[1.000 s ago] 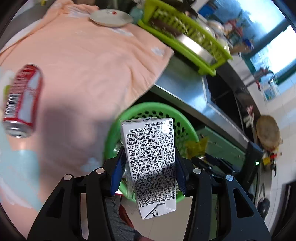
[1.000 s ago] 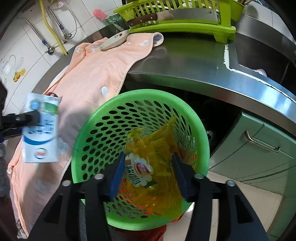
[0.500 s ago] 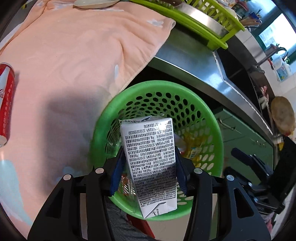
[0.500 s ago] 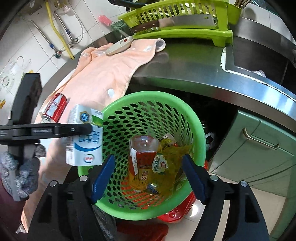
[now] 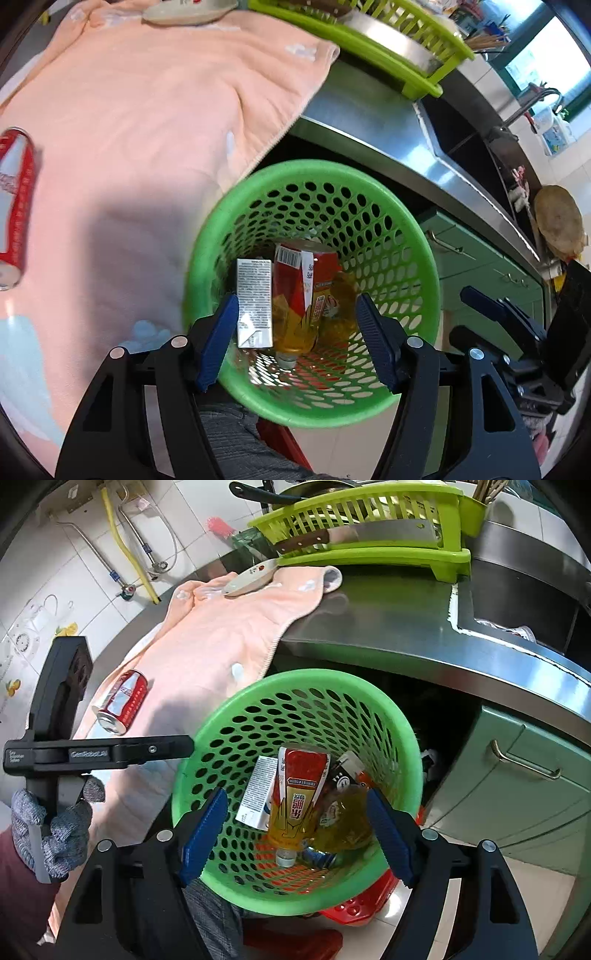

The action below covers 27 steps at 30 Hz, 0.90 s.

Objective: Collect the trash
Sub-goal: 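Move the left gripper to the towel and grasp the red Coke can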

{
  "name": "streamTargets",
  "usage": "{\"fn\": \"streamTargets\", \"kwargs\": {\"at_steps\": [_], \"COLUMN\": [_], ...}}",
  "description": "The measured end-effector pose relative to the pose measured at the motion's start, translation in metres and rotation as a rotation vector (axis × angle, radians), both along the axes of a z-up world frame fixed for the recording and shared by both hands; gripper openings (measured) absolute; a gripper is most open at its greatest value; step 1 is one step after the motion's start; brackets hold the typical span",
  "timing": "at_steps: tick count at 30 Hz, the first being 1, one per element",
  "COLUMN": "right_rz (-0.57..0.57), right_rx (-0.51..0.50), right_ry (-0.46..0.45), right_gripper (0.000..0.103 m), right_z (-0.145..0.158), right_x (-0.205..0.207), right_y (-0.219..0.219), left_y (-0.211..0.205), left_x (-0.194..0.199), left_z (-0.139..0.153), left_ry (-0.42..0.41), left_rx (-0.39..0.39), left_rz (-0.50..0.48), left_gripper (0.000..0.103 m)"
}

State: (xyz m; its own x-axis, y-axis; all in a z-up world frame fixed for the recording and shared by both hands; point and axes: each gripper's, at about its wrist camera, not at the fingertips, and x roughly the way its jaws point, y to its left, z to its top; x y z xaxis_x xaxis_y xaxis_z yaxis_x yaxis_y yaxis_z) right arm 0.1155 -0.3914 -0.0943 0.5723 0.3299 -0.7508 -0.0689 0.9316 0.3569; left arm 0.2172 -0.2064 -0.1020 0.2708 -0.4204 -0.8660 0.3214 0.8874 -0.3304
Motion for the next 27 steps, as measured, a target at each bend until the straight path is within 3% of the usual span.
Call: {"fn": "streamTargets", "kwargs": {"at_steps": [7,14,20,27], "right_rz": [0.02,0.054,0.08,0.096], "right_rx": [0.009,0.014,0.009,0.016], "right_ry": [-0.01,-0.017,-0.019,-0.002], "right_gripper": [0.075,0.075,0.075,0.076], "right_z": [0.007,0.011,0.013,0.007], "right_x": [0.005,0.014,0.021,0.029], "right_y": [0.014,0.031,0.043,0.051], "left_y": [0.037,0.097,0.15,0.175], "left_x": [-0.01,0.011,0.039,0.059], "left_z": [0.034,0.064,0.062,0.045], "left_ry": [-0.116,-0.221,-0.232,-0.19], "left_rx": [0.033,0.093,0.144,0.17], "left_rz": [0.041,0.196,0.323,0.349], "left_gripper": [0.065,0.065,0.065,0.065]}}
